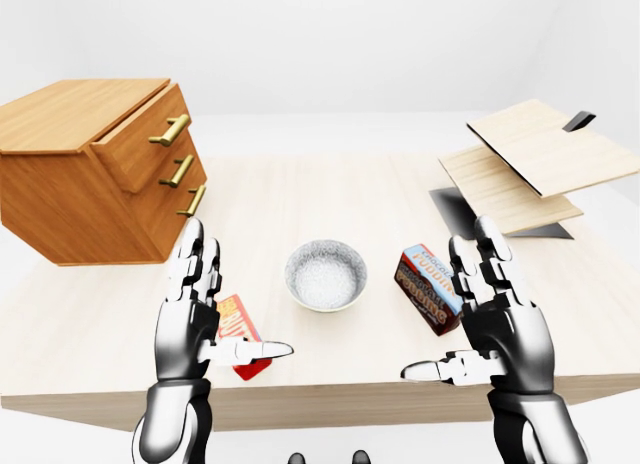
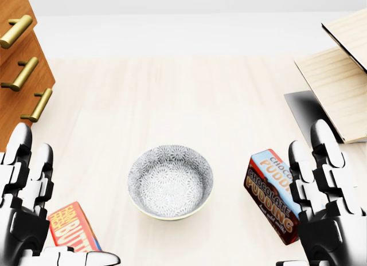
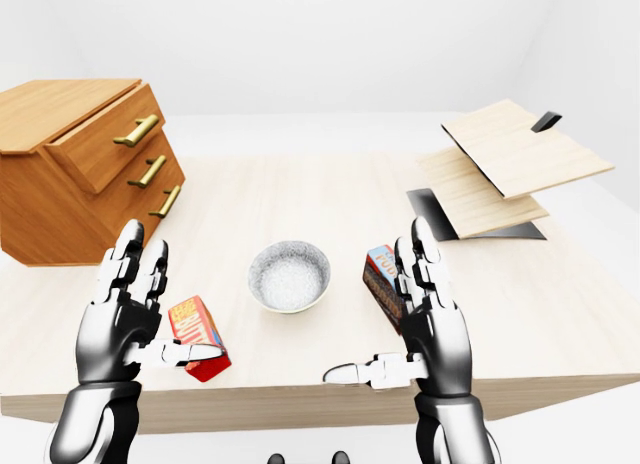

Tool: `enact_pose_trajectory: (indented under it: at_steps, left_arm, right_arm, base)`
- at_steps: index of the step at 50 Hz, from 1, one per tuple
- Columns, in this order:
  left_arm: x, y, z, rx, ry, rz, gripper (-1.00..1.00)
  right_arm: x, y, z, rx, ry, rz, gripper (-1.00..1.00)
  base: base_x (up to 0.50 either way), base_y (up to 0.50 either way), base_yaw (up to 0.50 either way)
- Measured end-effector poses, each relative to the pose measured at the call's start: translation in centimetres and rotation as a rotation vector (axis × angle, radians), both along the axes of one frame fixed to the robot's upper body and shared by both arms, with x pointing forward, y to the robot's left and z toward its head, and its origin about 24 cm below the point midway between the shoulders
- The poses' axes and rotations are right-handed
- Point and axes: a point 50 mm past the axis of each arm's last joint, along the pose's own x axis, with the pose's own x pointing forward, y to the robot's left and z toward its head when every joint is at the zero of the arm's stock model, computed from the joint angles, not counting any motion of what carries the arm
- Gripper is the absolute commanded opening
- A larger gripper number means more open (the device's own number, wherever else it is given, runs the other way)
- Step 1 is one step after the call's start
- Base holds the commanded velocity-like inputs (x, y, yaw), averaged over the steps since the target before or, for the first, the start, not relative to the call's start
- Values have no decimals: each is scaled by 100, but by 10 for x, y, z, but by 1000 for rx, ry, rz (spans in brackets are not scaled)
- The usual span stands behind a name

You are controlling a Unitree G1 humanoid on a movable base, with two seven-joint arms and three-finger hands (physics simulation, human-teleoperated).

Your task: Close the top drawer of the cabinet and put the bowl on top of it.

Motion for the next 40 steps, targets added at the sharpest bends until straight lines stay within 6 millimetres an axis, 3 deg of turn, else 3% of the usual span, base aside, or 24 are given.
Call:
enact_pose_trajectory:
  at_steps: [16, 40]
  left_arm:
    - [0, -1, 0, 1, -1, -5, 100]
    - [0, -1, 0, 0, -1, -9, 100]
  right_arm:
    - [0, 0, 0, 0, -1, -1, 100]
    - [0, -1, -1, -13, -11, -25, 100]
  base:
    - [30, 0, 0]
    - [0, 1, 0]
